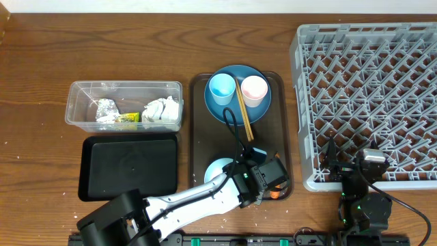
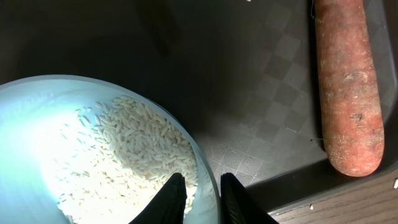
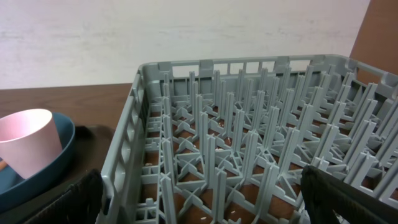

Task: Sort waste into correct bins and load items into the dishwasher rack
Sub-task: 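Grasp the rim of the light blue bowl with the left gripper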

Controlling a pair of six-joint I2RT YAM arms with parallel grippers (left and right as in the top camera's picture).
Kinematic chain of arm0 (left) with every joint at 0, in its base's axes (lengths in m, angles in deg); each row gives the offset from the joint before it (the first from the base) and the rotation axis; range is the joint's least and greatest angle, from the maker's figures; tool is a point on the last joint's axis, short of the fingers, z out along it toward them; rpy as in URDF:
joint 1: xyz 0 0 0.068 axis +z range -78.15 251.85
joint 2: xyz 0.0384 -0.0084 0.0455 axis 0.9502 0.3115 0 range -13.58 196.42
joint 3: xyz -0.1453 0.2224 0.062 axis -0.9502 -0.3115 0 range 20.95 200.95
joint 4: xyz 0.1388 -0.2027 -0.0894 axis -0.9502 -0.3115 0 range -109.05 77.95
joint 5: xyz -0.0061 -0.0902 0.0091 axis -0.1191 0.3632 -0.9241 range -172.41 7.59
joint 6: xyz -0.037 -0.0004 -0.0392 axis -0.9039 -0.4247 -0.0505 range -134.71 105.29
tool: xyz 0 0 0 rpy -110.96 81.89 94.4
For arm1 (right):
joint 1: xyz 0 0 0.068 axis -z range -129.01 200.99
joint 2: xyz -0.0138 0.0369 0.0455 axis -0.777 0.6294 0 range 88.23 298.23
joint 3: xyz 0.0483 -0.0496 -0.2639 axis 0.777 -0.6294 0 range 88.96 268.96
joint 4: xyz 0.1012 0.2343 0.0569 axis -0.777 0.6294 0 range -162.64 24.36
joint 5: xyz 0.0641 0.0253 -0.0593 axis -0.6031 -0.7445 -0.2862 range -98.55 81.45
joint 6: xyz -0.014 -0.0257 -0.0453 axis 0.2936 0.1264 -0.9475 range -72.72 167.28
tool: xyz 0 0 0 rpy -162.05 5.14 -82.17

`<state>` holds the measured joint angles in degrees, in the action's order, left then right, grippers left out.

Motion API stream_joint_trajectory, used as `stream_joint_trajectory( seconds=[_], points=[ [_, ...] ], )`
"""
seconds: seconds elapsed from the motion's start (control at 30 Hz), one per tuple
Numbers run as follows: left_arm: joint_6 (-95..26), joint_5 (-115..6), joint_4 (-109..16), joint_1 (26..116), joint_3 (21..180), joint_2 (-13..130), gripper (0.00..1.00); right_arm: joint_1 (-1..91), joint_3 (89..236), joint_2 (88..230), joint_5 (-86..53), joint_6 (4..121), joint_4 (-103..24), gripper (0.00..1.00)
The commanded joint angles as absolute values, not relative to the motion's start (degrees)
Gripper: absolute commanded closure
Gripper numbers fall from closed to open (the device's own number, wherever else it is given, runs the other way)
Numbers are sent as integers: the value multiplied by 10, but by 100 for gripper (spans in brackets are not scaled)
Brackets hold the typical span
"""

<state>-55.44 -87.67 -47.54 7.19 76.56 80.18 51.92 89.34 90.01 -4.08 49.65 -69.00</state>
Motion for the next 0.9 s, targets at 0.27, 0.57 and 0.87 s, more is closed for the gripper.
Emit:
stream_joint_trajectory(
  seconds=[0.27, 0.57, 0.87],
  points=[
    [-565, -873, -476, 71, 745, 807, 78, 522, 893, 900, -41, 498, -688, 1],
    [-564, -865, -477, 71, 744, 807, 78, 522, 893, 900, -41, 498, -688, 1],
    [-564, -865, -482, 71, 744, 807, 86, 522, 893, 900, -41, 498, -688, 1]
  ],
)
